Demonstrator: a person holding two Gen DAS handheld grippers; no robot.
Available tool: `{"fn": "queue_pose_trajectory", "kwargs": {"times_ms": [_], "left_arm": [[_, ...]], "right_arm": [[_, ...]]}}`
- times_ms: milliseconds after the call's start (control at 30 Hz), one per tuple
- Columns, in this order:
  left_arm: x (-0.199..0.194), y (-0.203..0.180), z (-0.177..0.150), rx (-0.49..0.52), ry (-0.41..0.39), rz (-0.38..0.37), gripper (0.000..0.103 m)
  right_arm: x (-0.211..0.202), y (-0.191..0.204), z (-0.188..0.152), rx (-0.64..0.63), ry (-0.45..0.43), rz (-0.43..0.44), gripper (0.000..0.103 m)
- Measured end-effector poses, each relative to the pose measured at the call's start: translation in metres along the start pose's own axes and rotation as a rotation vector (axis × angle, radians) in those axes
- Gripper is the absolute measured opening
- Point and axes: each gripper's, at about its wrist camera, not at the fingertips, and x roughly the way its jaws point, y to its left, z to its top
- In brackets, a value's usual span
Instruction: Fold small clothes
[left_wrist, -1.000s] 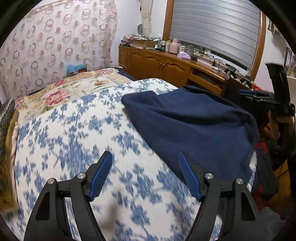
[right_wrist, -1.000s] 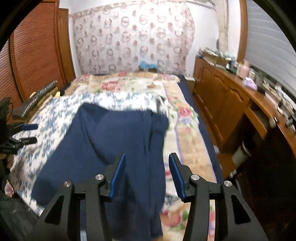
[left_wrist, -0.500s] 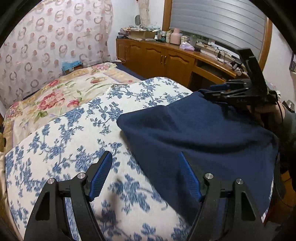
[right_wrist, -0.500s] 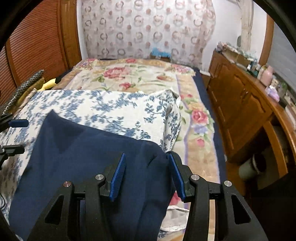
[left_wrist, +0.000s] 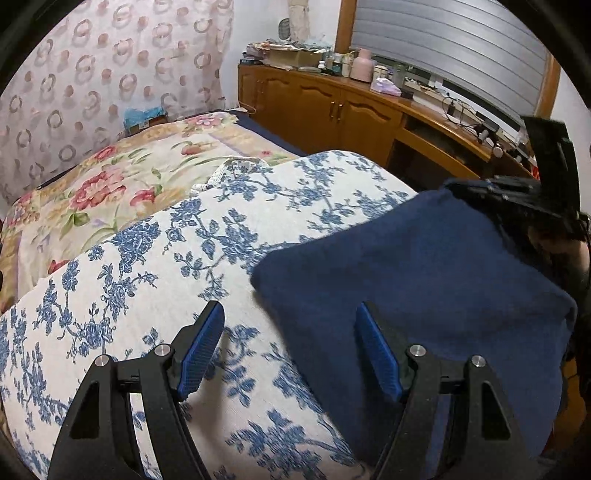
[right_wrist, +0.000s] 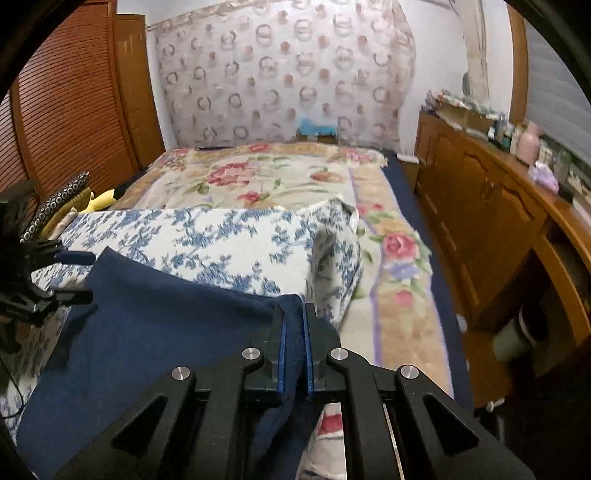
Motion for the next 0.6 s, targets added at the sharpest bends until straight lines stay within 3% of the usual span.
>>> {"fn": "queue_pose_trajectory", "kwargs": {"times_ms": [133, 200, 267, 333, 433, 600], "left_arm": [[0.009, 0.007, 0.005, -0.017, 0.011, 0.001, 0.075], [0.011, 0.01, 0.008, -0.03, 0.011, -0.01, 0.075], [0.013, 0.011, 0.009, -0.031, 0.01, -0.012, 0.075], [0.015, 0.011, 0.011, -0.03, 0.008, -0.012, 0.073], [0.019, 0.013, 0.012, -0.043, 0.011, -0.036, 0.063], [0.02, 0.011, 0.014, -0.044, 0.007, -0.039, 0.059]], "right_arm": [[0.007, 0.001, -0.004, 0.001, 0.039, -0.01, 0.011], [0.01, 0.001, 0.0, 0.003, 0.052, -0.023, 0.024], [0.015, -0.002, 0.003, 0.005, 0.058, -0.038, 0.047], [0.018, -0.006, 0.005, 0.018, 0.07, -0.036, 0.055], [0.025, -0.012, 0.008, 0.036, 0.091, 0.005, 0.06], [0.032, -0.024, 0.011, 0.093, 0.124, 0.083, 0.061]]}}
